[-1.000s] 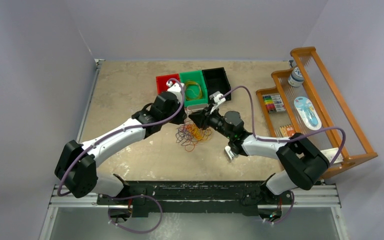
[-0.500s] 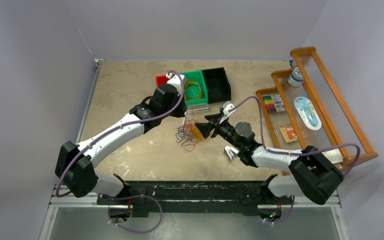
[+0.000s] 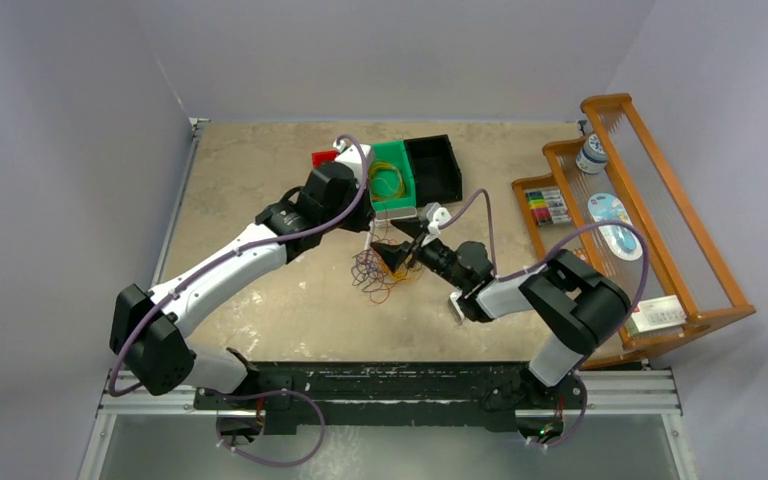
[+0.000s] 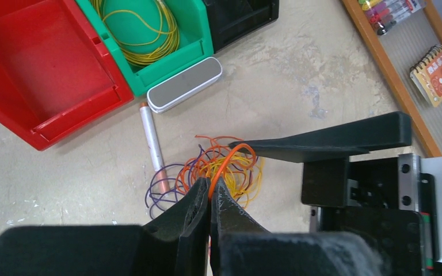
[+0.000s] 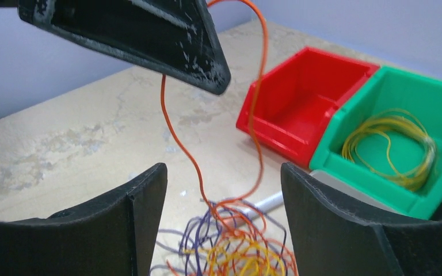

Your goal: Untangle the cables

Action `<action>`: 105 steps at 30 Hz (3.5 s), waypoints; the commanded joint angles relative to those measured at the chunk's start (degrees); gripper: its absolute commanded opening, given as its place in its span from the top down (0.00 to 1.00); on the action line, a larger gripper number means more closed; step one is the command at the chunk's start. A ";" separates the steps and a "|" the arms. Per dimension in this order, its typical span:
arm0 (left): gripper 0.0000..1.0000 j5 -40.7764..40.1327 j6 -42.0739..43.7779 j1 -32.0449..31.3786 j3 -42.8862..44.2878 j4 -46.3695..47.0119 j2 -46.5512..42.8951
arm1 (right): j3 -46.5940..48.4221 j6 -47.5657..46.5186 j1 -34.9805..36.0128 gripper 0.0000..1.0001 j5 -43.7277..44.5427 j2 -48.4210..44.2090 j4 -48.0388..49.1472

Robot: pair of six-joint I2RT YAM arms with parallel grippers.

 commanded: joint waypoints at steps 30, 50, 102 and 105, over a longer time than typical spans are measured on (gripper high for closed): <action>1.00 8.16 1.15 -1.01 30.73 -9.29 -2.34 | 6.82 -1.20 0.73 0.59 -2.23 7.56 6.18; 1.00 2.48 3.49 -0.91 54.36 -11.83 5.74 | -1.96 8.73 0.73 0.61 1.70 11.43 3.61; 1.00 -20.03 5.86 12.12 34.32 -5.60 24.76 | 4.56 2.56 -3.40 0.38 20.12 -27.15 -40.59; 1.00 -20.00 5.18 12.17 32.64 -4.48 25.10 | 4.67 2.12 -3.56 0.38 20.02 -27.10 -40.76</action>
